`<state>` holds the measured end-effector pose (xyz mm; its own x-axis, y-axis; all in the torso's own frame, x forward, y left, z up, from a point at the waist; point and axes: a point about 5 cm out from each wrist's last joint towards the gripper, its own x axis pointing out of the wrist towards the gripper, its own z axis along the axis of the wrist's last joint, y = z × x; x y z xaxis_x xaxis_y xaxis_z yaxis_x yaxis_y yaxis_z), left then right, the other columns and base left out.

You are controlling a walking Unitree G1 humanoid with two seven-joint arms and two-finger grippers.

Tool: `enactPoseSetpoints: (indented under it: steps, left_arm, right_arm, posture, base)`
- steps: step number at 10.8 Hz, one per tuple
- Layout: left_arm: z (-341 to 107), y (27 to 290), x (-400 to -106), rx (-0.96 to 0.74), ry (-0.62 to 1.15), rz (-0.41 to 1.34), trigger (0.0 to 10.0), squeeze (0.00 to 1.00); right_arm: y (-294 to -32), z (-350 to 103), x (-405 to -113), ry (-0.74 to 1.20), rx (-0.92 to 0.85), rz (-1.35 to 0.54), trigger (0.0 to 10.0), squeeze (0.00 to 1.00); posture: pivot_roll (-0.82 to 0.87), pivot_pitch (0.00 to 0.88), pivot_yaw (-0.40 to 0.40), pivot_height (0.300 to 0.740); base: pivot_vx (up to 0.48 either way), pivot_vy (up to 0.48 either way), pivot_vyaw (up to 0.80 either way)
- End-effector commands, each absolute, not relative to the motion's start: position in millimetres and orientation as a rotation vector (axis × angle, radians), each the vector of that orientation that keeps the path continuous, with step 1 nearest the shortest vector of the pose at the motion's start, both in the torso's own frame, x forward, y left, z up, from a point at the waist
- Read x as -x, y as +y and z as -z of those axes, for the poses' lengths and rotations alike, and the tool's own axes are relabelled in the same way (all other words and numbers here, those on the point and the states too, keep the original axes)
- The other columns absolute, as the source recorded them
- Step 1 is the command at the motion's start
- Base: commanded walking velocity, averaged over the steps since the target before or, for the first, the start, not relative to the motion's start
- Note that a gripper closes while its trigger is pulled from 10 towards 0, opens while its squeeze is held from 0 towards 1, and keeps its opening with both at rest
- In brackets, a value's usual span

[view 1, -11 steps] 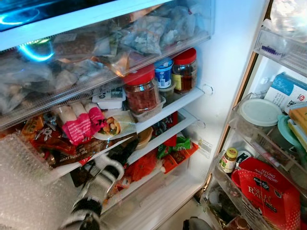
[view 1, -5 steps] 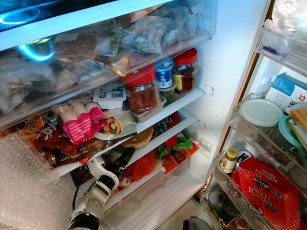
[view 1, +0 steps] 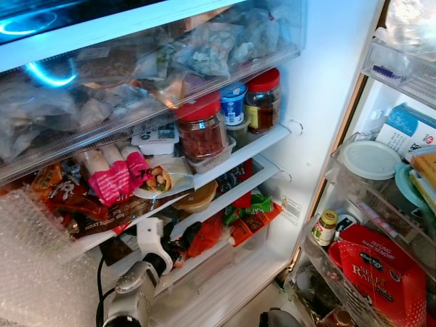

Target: Restocking fridge

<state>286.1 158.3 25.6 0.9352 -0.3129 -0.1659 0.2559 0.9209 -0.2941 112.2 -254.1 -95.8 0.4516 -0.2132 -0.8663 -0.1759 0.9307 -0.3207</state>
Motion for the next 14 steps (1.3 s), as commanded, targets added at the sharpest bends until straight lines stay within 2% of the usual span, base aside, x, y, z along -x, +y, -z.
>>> enactPoseSetpoints:
  steps: [1,4,6,10,14]
  left_arm:
    - [-26.3,166.9,-283.8,0.204,0.202,0.279,10.0,0.0]
    - [-14.1,173.9,-271.3,0.027,0.22,0.244,10.0,0.0]
    - [-12.7,179.9,-273.4,0.014,0.222,0.172,10.0,0.0]
    - [-8.9,170.2,-272.2,-0.012,0.215,0.175,10.0,0.0]
    - [-10.5,167.0,-274.0,-0.008,0.201,0.195,10.0,0.0]
  right_arm:
    - [-251.7,96.6,-111.8,1.11,0.397,0.006,10.0,0.0]
    - [-249.4,97.3,-111.5,1.112,0.391,0.008,10.0,0.0]
    - [-248.4,97.8,-110.8,1.112,0.388,0.011,10.0,0.0]
    - [-247.7,98.3,-109.2,1.112,0.392,0.009,10.0,0.0]
    - [-248.6,98.0,-110.0,1.114,0.399,0.014,10.0,0.0]
  posture:
    - [-0.26,0.0,0.067,0.653]
    - [-0.27,0.0,0.082,0.653]
    - [-0.28,0.0,0.091,0.653]
    - [-0.29,0.0,0.094,0.653]
    - [-0.28,0.0,0.091,0.653]
  base:
    - [0.0,0.0,0.0]
    - [0.0,0.0,0.0]
    - [0.0,0.0,0.0]
    - [0.0,0.0,0.0]
    - [-0.281,0.0,0.0]
